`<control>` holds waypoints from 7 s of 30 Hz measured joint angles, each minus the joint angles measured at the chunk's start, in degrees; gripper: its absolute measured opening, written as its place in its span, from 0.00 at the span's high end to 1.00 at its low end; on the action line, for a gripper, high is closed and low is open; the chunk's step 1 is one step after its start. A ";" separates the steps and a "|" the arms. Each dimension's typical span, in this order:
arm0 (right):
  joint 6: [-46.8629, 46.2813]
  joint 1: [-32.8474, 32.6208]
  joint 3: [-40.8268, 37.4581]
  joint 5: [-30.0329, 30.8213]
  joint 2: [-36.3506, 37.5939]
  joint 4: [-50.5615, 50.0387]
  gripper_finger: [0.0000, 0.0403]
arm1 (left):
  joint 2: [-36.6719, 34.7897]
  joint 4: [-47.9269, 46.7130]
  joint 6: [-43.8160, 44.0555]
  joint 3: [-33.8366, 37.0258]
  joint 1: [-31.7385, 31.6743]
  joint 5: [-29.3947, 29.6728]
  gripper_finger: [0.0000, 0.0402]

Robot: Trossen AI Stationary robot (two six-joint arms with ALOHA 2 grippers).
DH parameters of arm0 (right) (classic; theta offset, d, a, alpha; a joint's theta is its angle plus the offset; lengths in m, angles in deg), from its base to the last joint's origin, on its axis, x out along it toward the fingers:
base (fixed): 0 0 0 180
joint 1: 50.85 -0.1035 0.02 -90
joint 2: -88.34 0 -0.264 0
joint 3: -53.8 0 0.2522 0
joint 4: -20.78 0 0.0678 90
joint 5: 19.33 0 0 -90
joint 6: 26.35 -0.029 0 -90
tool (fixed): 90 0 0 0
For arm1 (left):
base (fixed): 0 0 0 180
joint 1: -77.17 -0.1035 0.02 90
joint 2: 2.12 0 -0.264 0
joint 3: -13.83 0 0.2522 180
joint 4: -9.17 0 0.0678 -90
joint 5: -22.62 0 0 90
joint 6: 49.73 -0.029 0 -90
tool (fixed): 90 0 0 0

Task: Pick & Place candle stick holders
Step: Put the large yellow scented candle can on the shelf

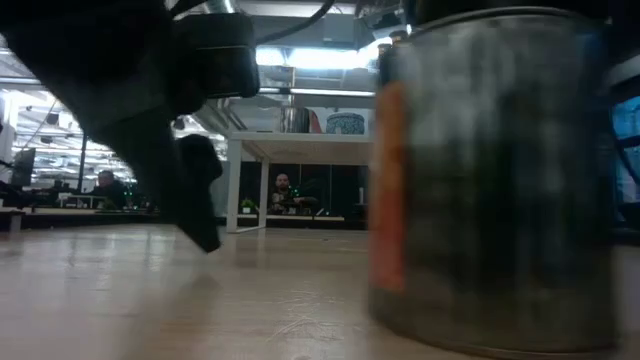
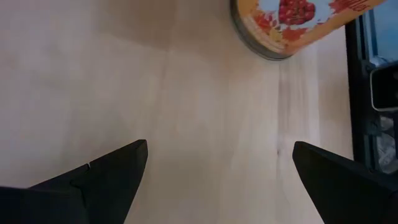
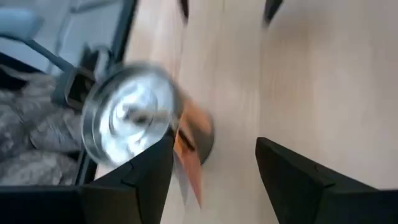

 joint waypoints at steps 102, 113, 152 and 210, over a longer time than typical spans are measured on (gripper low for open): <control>33.90 4.73 -0.75 -18.59 -3.80 23.20 0.42 | 6.69 12.06 -28.37 -7.06 0.34 8.69 0.12; 32.14 1.80 -18.83 -13.16 18.28 29.54 0.42 | 4.30 7.26 -27.84 -6.87 0.29 11.49 0.12; 34.57 26.28 -49.86 3.91 61.97 20.62 0.42 | -29.97 -17.96 -18.59 -7.59 -17.98 20.48 0.12; 32.69 27.21 -49.86 3.96 78.68 1.53 0.42 | -15.06 -25.17 -28.29 -20.46 -44.75 17.54 0.10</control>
